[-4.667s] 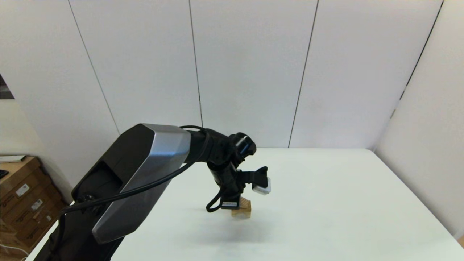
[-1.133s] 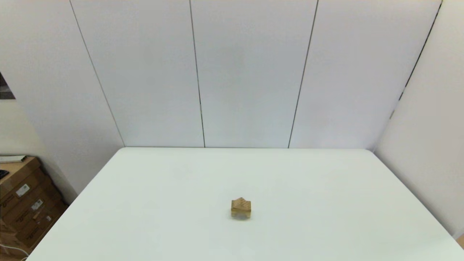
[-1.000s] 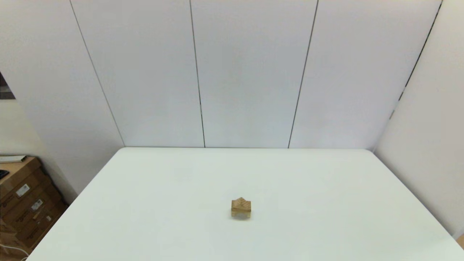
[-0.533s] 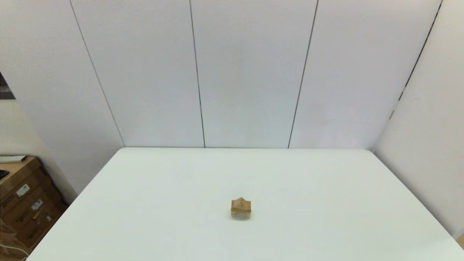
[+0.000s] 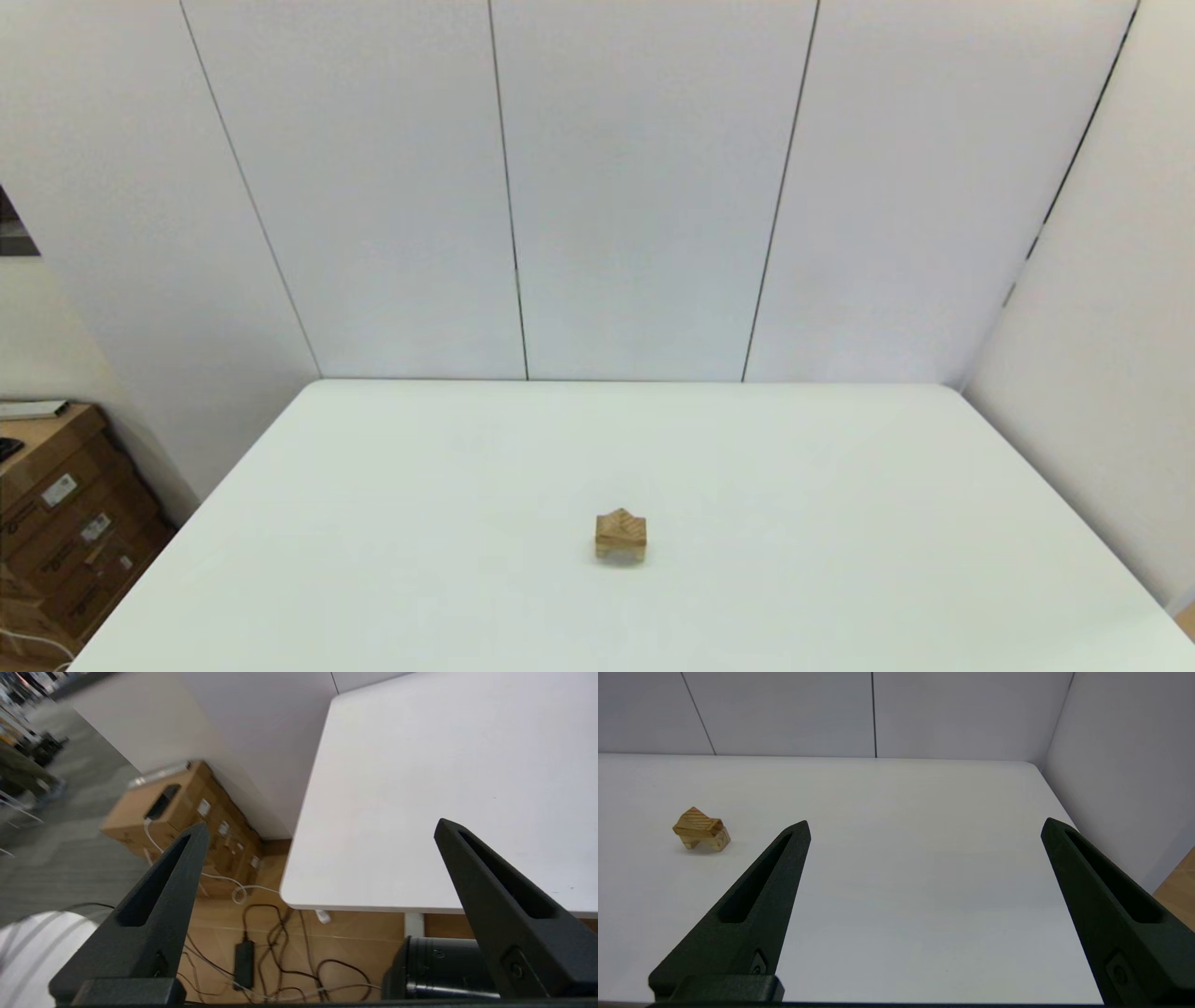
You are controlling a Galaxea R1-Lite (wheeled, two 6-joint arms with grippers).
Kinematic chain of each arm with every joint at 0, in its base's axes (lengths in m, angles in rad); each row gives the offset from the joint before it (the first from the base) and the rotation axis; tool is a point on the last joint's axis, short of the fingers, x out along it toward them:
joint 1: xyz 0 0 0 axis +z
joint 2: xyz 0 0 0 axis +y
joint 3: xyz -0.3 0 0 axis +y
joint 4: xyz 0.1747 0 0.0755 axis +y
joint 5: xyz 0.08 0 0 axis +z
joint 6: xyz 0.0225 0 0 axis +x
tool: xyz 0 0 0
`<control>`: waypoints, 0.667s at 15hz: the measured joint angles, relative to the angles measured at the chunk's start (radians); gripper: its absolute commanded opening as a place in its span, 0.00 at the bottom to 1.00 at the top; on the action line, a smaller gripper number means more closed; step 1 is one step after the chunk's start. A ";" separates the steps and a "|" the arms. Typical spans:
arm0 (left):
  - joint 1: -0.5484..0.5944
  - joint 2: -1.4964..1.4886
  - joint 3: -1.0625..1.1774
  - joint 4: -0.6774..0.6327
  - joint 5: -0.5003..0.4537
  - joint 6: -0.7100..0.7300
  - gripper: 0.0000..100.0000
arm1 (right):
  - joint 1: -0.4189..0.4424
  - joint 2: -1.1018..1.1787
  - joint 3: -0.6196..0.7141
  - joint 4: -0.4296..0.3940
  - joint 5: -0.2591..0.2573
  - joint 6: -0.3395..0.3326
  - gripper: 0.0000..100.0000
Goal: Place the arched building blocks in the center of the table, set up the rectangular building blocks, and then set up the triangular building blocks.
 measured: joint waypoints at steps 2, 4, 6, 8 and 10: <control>-0.001 -0.011 0.094 -0.074 0.000 -0.022 1.00 | 0.000 0.000 0.000 0.000 0.000 0.000 1.00; -0.001 -0.013 0.218 -0.213 0.000 -0.028 1.00 | 0.000 0.000 0.000 0.000 0.000 0.000 1.00; -0.001 -0.014 0.360 -0.425 -0.001 -0.027 1.00 | 0.000 0.000 0.000 0.000 0.000 0.000 1.00; -0.001 -0.014 0.470 -0.636 -0.026 -0.008 1.00 | 0.000 0.000 0.000 0.000 0.000 0.000 1.00; -0.001 -0.014 0.549 -0.777 -0.096 0.006 1.00 | 0.000 0.000 0.000 0.000 0.000 0.000 1.00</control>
